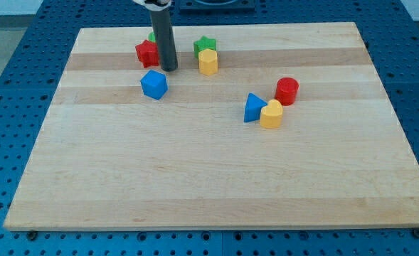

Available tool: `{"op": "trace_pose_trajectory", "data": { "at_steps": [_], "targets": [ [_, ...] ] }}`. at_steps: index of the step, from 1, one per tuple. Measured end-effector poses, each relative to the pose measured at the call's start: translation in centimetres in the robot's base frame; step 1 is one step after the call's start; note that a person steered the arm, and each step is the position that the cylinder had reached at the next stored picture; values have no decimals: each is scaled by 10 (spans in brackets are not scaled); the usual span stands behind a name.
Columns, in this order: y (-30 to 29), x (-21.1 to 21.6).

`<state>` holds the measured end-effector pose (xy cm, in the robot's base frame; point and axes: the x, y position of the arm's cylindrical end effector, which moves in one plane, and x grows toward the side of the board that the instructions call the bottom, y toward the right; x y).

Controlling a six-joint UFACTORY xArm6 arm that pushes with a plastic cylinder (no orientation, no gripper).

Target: Move the red star top left corner of the board

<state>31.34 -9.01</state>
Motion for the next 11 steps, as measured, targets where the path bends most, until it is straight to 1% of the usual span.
{"op": "trace_pose_trajectory", "data": {
  "at_steps": [1,2,5,6,9,11],
  "targets": [
    [1,-16],
    [-10,-25],
    [-82,-21],
    [-92,-10],
    [-116,-11],
    [-125,-37]
  ]
}}
